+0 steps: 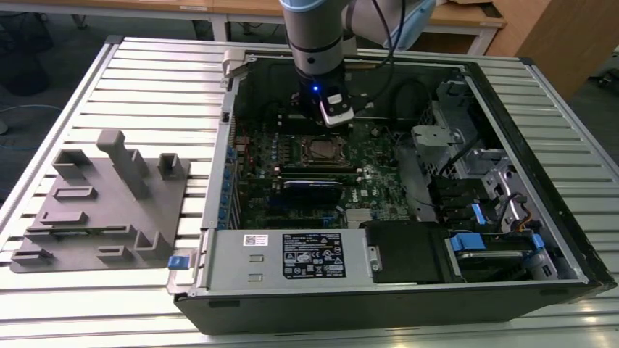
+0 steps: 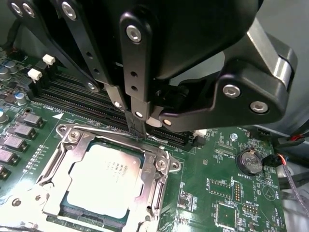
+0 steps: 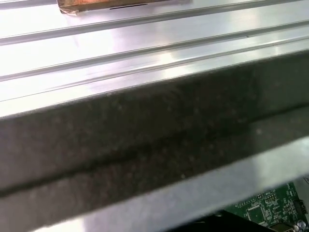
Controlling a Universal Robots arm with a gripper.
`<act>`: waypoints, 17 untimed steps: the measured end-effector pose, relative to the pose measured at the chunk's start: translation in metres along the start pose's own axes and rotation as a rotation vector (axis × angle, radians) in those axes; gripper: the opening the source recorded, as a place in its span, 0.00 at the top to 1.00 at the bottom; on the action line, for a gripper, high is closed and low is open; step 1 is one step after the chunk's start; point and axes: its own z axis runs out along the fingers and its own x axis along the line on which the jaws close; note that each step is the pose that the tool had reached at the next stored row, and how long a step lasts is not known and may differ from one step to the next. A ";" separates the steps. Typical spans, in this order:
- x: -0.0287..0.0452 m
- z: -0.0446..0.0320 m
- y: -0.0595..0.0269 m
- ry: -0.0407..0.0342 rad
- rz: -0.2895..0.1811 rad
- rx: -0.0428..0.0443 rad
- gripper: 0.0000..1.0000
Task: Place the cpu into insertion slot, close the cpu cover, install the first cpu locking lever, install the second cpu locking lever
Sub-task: 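Install the first cpu locking lever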
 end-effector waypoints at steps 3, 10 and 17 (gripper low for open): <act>0.0004 0.0002 0.0011 -0.0011 0.003 0.0003 0.90; 0.0007 0.0010 0.0011 -0.0126 0.007 -0.0021 0.90; 0.0018 0.0026 0.0005 -0.0302 0.006 -0.0071 0.90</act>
